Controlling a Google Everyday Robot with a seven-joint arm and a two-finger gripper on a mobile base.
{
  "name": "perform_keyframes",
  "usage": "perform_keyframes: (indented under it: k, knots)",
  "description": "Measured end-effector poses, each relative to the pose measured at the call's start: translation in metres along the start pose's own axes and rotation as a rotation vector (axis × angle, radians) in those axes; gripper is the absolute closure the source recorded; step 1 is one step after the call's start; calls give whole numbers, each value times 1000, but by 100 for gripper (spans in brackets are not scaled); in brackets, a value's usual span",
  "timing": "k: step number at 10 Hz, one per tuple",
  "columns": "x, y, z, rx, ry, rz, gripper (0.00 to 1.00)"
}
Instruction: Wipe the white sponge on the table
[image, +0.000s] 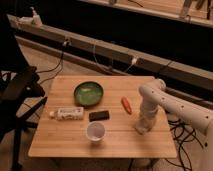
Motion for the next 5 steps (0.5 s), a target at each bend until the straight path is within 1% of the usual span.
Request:
perform_keyframes:
  k: [2, 5]
  knots:
    - [-8, 17, 5, -22, -7, 16, 100]
    - [-7, 19, 5, -25, -9, 19, 100]
